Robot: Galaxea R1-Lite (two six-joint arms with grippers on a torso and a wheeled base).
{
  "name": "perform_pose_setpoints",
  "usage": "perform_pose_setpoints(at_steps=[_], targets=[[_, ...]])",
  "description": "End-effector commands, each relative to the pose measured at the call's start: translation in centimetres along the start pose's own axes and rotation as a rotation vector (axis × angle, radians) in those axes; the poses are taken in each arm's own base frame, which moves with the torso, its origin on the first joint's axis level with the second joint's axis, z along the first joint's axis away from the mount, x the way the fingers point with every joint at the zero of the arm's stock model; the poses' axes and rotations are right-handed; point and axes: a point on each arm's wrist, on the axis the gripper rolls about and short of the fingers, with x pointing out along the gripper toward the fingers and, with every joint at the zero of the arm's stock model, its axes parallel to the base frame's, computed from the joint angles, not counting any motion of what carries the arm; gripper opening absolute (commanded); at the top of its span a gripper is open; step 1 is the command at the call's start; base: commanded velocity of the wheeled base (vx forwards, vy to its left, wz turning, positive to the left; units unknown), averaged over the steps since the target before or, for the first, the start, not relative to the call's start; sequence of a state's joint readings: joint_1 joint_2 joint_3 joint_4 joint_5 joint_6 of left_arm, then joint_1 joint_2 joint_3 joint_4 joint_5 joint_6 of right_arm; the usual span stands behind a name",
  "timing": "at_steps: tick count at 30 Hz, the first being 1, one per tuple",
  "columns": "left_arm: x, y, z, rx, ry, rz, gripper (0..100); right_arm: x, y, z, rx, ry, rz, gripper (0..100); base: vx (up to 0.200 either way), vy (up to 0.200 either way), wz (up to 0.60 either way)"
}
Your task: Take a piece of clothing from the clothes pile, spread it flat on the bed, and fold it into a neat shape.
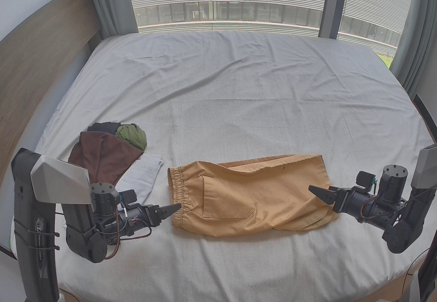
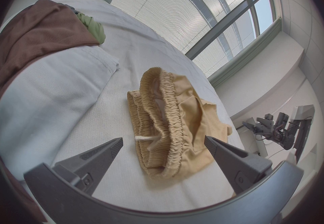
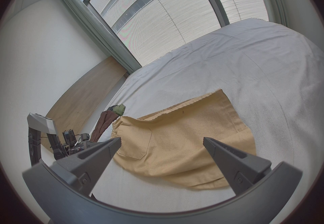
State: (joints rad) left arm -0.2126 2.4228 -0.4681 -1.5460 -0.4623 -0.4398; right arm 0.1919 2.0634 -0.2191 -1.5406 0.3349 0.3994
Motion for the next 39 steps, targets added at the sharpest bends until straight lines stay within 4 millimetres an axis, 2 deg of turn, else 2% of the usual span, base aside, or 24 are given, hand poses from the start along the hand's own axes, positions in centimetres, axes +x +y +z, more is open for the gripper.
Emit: perform_pose_setpoints(at_steps=[1,10,19,33,39], targets=[[2.4,0.6,-2.0,-0.005,0.027,0.031,100,0.2,0.0,-0.2,0.002,0.007,0.003,100,0.0,0.0,0.0],[4.3,-0.1,-2.8,-0.06,0.034,0.01,100,0.2,-0.1,0.0,0.004,0.001,-0.001,100,0.0,0.0,0.0],[6.0,-0.3,-1.9,-0.107,-0.019,-0.012,100,0.2,-0.1,-0.1,0.006,0.005,0.0,100,0.0,0.0,0.0],[6.2,0.9,-1.4,-0.139,-0.04,0.076,100,0.2,-0.1,-0.2,0.008,0.01,0.001,100,0.0,0.0,0.0],[7.1,0.2,-1.4,-0.126,-0.036,0.074,100,0.2,0.1,-0.4,0.008,0.016,0.005,100,0.0,0.0,0.0]])
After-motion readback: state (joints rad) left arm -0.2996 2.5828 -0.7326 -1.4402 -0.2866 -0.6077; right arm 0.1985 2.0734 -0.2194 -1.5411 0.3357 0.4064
